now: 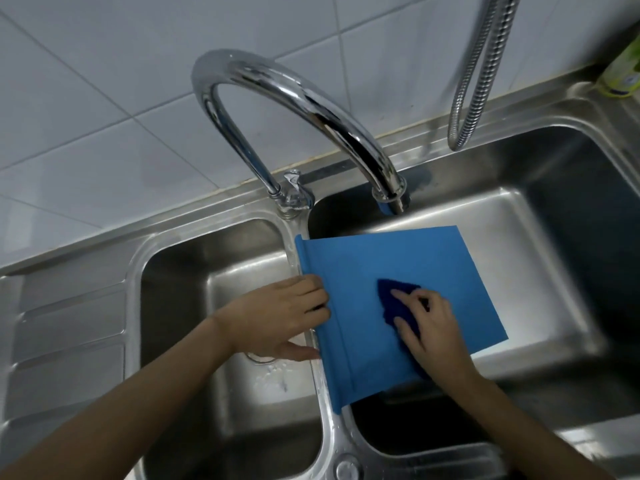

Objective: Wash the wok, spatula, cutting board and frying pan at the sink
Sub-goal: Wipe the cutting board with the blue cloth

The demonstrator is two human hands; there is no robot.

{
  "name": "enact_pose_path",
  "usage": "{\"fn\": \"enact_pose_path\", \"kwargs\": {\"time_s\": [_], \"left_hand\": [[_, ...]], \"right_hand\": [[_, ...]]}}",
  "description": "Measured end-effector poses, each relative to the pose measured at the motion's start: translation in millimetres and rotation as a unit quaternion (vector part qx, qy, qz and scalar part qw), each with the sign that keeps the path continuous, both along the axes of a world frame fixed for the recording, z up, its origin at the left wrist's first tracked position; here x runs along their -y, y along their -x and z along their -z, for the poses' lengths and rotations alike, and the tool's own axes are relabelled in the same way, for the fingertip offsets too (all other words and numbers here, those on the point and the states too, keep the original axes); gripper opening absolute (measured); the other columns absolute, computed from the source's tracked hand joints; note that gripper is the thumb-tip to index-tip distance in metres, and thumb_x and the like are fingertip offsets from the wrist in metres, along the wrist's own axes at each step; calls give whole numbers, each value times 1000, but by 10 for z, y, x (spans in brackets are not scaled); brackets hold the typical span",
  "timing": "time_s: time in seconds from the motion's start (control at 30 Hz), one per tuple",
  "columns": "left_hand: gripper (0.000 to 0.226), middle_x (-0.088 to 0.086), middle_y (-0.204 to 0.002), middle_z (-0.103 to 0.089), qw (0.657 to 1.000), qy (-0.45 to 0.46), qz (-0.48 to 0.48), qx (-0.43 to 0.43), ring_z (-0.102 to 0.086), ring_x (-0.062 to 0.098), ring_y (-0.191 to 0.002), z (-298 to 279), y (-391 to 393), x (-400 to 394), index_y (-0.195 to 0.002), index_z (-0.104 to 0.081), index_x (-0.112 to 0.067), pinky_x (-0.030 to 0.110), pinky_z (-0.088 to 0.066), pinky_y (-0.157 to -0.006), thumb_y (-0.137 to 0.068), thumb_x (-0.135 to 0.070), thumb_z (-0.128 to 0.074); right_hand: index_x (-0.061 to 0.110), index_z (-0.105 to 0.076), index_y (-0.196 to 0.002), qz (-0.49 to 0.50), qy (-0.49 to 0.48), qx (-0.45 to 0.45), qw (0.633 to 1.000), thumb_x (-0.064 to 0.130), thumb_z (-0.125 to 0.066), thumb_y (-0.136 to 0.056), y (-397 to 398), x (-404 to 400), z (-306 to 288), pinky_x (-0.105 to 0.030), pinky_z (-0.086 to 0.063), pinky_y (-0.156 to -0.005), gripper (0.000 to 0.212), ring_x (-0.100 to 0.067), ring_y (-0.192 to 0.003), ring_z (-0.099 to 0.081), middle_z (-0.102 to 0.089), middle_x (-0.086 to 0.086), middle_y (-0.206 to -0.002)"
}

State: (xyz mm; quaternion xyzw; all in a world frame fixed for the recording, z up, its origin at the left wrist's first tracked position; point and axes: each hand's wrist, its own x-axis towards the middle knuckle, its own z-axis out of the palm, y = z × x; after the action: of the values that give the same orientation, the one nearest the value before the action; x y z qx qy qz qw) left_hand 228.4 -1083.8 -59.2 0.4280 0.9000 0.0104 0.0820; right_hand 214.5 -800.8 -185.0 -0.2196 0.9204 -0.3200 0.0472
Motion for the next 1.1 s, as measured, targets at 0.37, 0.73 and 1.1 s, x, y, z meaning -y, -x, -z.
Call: {"fn": "enact_pose_path", "kwargs": {"time_s": [0.37,0.73,1.1], "left_hand": [[23,2,-92,-59,990,65,101,-79,-58,19,-82,-179,-55,-177,-93,-50,-16,33,-52,-81,-95,-38,-48],[41,4,-78,-57,980,-58,-103,-163,-53,22,-69,-864,-509,-1537,-81,-56,-13,34,-39,-62,-90,-51,-45],[25,17,-112,-46,797,-201,-569,-3,-48,35,-100,-1300,-65,-2606,-124,-42,-13,38,-33,-73,-100,-16,-47]], "right_hand": [[5,-37,-131,202,-110,403,886,23,-46,-97,604,-578,-53,-41,-41,-85,39,-43,-107,-50,-45,-29,-125],[8,-48,-127,343,227,326,851,22,-48,-98,267,-1678,-1196,-30,-40,-61,33,-26,-81,-53,-55,-19,-112],[6,-48,-127,355,274,315,837,19,-49,-97,-407,-1947,-1308,-35,-43,-74,32,-29,-92,-54,-57,-19,-117]]}}
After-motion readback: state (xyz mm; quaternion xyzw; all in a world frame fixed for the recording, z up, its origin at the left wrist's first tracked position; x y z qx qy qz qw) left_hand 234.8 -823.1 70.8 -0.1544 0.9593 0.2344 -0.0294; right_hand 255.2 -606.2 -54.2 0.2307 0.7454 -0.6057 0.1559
